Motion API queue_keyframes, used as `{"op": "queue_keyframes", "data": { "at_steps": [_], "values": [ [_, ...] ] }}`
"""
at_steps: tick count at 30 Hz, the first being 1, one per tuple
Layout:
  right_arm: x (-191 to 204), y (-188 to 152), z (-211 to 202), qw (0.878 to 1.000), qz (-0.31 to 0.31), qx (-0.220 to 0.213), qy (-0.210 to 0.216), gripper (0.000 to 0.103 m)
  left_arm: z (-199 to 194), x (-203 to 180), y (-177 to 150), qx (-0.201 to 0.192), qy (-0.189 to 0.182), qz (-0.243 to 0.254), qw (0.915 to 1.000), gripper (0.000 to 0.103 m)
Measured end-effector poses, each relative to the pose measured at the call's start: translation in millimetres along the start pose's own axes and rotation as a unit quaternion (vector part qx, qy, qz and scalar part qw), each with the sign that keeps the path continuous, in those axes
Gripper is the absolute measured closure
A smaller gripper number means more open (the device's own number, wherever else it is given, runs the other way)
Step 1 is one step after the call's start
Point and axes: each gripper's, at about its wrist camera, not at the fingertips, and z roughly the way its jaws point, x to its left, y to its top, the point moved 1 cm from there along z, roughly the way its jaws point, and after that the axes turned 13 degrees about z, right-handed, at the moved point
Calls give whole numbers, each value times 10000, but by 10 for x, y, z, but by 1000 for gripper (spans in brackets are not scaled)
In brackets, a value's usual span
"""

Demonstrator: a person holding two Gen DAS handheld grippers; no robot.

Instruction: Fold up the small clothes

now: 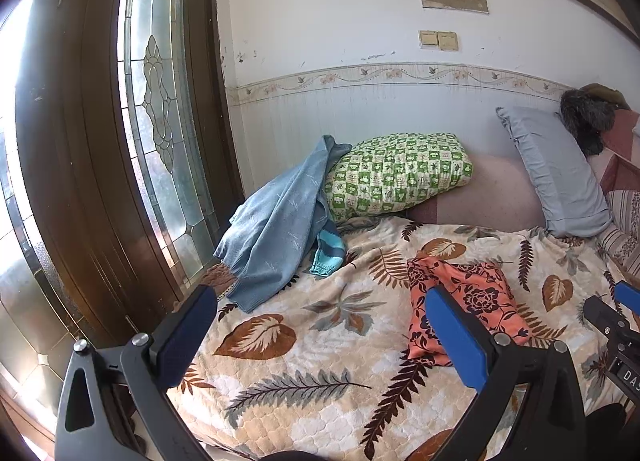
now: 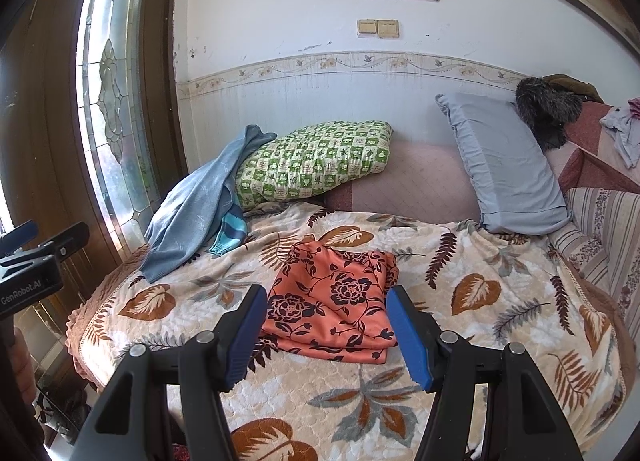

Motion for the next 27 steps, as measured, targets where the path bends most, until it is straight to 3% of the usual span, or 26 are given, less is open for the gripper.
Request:
{"op": "queue_keyframes", "data": {
  "at_steps": [27],
  "values": [
    [245, -84, 474, 9983, -320, 381, -307, 37, 593, 131, -213, 433, -307, -138, 9985, 0]
  ]
}}
